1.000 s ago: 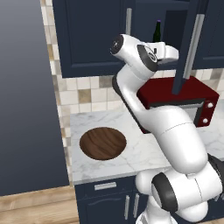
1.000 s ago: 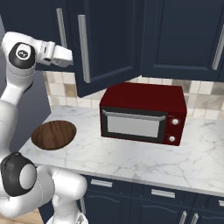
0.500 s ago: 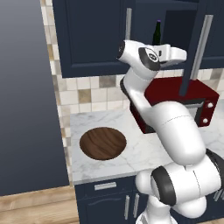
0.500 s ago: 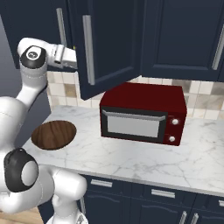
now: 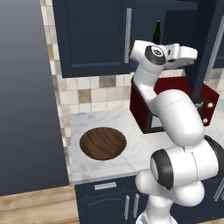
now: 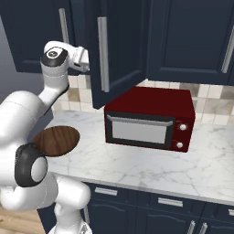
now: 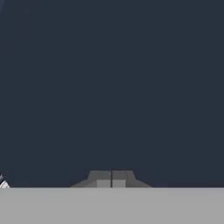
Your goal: Open the cabinet. Pick the peach and orange from the cabinet and place them into the bowl. Then close the cabinet.
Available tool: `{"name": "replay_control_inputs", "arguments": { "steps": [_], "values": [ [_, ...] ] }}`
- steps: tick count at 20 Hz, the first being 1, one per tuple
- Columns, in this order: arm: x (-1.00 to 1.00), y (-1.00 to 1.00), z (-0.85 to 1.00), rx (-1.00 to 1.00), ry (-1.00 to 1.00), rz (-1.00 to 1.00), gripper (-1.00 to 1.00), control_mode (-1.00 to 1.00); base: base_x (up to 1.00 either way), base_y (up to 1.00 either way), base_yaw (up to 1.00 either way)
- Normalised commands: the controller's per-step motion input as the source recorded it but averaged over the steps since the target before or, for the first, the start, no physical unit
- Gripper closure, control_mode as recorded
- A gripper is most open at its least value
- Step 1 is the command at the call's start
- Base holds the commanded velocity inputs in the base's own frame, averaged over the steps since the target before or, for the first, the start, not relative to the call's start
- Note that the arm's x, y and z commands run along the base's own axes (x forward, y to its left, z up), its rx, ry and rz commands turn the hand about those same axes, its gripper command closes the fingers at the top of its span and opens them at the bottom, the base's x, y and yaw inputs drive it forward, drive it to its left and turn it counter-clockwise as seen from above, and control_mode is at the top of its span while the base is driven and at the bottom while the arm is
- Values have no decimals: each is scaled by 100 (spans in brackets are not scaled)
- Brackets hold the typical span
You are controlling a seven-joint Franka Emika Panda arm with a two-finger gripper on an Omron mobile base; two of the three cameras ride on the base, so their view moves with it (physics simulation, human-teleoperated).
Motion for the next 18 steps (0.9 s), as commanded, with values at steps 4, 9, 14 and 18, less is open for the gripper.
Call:
{"name": "replay_control_inputs", "arguments": {
  "steps": [4, 9, 14, 18],
  "values": [
    [0, -59, 0, -3, 2, -21, 100, -100, 0, 0, 0],
    [0, -53, -2, -3, 0, -16, 100, -100, 0, 0, 0],
    [0, -40, -9, -1, 0, -2, 100, -100, 0, 0, 0],
    [0, -20, -2, -1, -3, 0, 100, -100, 0, 0, 0]
  ]
}}
